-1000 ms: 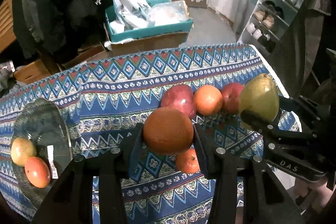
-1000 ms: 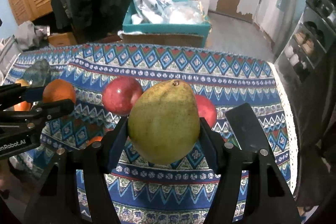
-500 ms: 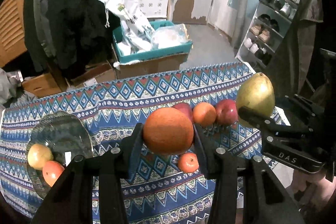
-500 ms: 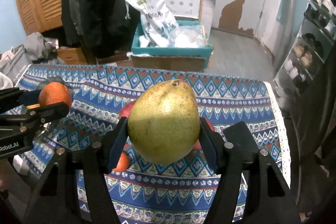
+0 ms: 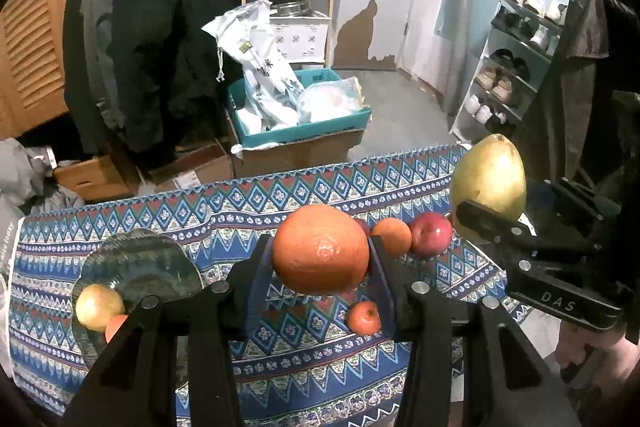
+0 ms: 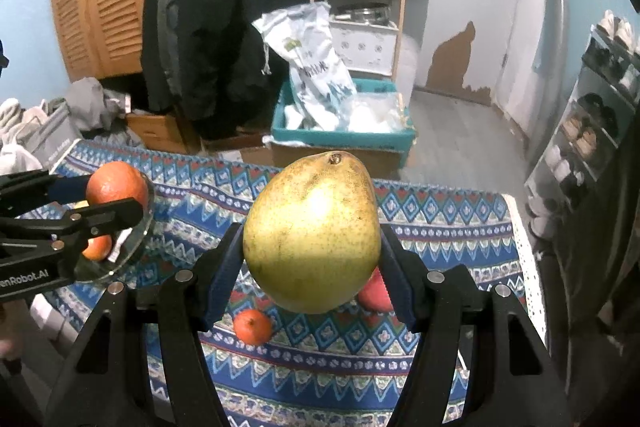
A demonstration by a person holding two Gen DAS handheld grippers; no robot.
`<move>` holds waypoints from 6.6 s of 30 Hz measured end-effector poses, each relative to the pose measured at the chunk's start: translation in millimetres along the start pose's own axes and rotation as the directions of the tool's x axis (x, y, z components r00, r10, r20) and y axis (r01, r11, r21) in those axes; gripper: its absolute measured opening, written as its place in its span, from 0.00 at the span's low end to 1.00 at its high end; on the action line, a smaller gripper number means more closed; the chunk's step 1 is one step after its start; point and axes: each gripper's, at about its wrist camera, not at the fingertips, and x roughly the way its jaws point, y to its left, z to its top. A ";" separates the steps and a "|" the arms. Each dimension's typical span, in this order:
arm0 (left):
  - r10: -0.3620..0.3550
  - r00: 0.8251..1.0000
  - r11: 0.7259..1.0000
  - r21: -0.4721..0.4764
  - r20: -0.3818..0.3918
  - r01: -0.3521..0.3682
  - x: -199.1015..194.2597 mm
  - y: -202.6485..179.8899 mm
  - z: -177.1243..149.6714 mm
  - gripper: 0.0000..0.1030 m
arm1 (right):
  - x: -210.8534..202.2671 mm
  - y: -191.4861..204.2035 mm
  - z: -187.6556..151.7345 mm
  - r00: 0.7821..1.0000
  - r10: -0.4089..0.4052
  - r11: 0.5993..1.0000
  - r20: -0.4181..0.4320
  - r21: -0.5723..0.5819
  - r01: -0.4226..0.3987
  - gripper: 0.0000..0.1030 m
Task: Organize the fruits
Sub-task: 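Lift the pear with the right tool while the left tool carries the orange toward the glass plate, then lower the pear onto the glass plate with the right tool while the left tool releases the orange there, then withdraw both open tools from the plate toward the remaining fruit, then grasp a small orange with the left tool while the right tool grasps a red apple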
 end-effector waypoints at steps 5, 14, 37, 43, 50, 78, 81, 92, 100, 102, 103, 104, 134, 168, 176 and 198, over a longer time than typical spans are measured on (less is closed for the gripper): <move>0.004 1.000 1.000 -0.016 0.009 -0.004 -5.6 9.9 0.8 0.46 | -5.3 7.7 6.6 1.000 0.013 1.000 0.024 -0.011 -0.013 0.64; 0.025 1.000 0.998 -0.056 0.018 -0.024 -13.7 29.6 -2.0 0.46 | -2.4 28.0 18.5 0.998 0.047 0.998 0.036 -0.032 -0.046 0.64; 0.126 0.992 0.967 -0.221 -0.012 -0.125 -23.3 121.6 -29.6 0.46 | 40.8 116.1 47.3 0.989 0.147 0.981 -0.023 -0.128 -0.149 0.64; 0.155 0.987 0.950 -0.268 -0.040 -0.160 -20.0 150.6 -41.3 0.46 | 58.3 140.5 49.0 0.984 0.171 0.972 -0.059 -0.151 -0.178 0.64; 0.188 0.977 0.932 -0.295 -0.097 -0.209 -5.5 176.4 -58.1 0.46 | 84.7 165.6 51.8 0.973 0.206 0.964 -0.107 -0.151 -0.221 0.64; 0.147 0.940 0.891 -0.371 -0.309 -0.261 44.3 217.6 -113.9 0.46 | 180.4 223.0 14.1 0.909 0.231 0.937 -0.348 -0.172 -0.305 0.64; 0.138 0.936 0.886 -0.383 -0.323 -0.263 46.9 219.6 -116.5 0.46 | 182.8 223.6 11.7 0.906 0.229 0.937 -0.357 -0.172 -0.304 0.64; 0.145 0.931 0.889 -0.369 -0.334 -0.271 49.3 216.2 -117.5 0.61 | 185.2 223.3 12.5 0.900 0.238 0.936 -0.366 -0.163 -0.313 0.64; 0.147 0.931 0.891 -0.363 -0.334 -0.271 48.4 216.6 -116.0 0.64 | 180.3 223.5 17.1 0.893 0.273 0.929 -0.357 -0.142 -0.341 0.64; 0.149 0.932 0.892 -0.361 -0.331 -0.270 47.4 215.7 -115.4 0.64 | 178.4 222.9 19.4 0.895 0.276 0.930 -0.351 -0.137 -0.341 0.64; 0.149 0.932 0.893 -0.360 -0.329 -0.270 46.9 215.1 -114.8 0.64 | 177.8 221.9 19.8 0.895 0.276 0.930 -0.349 -0.137 -0.340 0.64; 0.149 0.933 0.893 -0.360 -0.327 -0.269 46.3 214.8 -114.3 0.65 | 177.9 220.9 20.1 0.896 0.276 0.931 -0.349 -0.136 -0.339 0.64; 0.158 0.962 0.933 -0.285 -0.224 -0.219 25.2 162.0 -82.3 0.75 | 106.3 152.8 32.9 0.971 0.144 0.977 -0.191 -0.131 -0.171 0.75; 0.118 0.976 0.991 -0.033 -0.183 -0.126 35.8 25.7 -46.4 0.84 | 27.1 10.7 -12.5 0.993 -0.073 0.997 -0.091 -0.007 0.073 0.82; 0.100 0.974 0.995 0.019 -0.206 -0.098 50.7 -4.6 -43.4 0.84 | 25.9 -21.3 -26.5 0.987 -0.109 0.993 -0.116 0.035 0.114 0.82; 0.064 0.936 0.993 0.111 -0.346 -0.026 131.8 -60.0 -71.0 0.84 | 62.8 -82.7 -81.0 0.946 -0.148 0.975 -0.289 0.115 0.188 0.82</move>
